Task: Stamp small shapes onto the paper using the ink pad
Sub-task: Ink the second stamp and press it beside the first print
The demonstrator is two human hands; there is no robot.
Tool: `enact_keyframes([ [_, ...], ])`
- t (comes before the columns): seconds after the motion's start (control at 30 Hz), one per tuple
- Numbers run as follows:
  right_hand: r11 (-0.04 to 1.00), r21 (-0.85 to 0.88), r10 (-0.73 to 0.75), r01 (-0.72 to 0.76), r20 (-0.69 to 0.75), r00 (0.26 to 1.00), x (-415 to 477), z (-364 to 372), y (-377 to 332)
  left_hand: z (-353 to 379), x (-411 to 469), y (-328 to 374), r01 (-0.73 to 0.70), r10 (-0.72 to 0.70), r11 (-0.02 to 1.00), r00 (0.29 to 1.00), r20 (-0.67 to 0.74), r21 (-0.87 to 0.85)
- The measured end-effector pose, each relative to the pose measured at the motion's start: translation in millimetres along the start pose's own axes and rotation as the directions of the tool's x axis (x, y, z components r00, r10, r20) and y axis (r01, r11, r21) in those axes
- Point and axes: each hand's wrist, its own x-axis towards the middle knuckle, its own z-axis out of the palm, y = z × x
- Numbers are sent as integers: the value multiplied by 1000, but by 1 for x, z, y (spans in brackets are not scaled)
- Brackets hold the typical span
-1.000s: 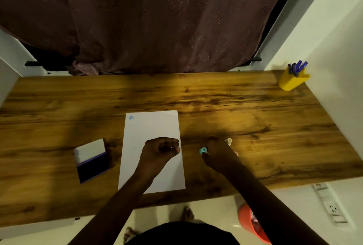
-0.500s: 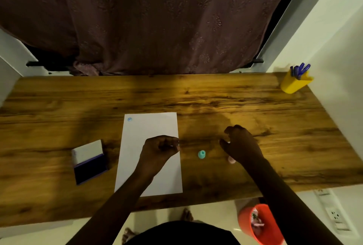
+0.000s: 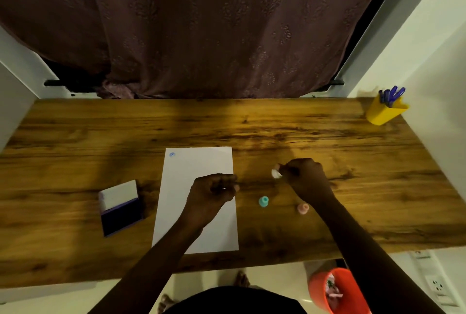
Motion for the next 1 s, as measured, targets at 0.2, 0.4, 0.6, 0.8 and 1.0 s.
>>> enact_keyframes([
  [0.2,745,595,144,-301,298,944,-16,17,-67,-4,-2,12,-42,47,992,998,42,-121],
  [0.4,688,659,26,-306,398,917,-24,39,-91,-28,-6,6,-85,81,989,996,-33,-118],
  [0.6,657,735,-138,-167,335,932,-26,58,-111,-56,-18,-3,-88,76,990,992,-104,-110],
  [0.8,803,594,-199,39,207,958,-20,77,-143,-103,-32,-16,-57,4,978,967,-256,-199],
  [1.0,923,330,-286,196,250,925,-27,117,-181,-167,-60,-34,-23,-95,953,925,-368,-302],
])
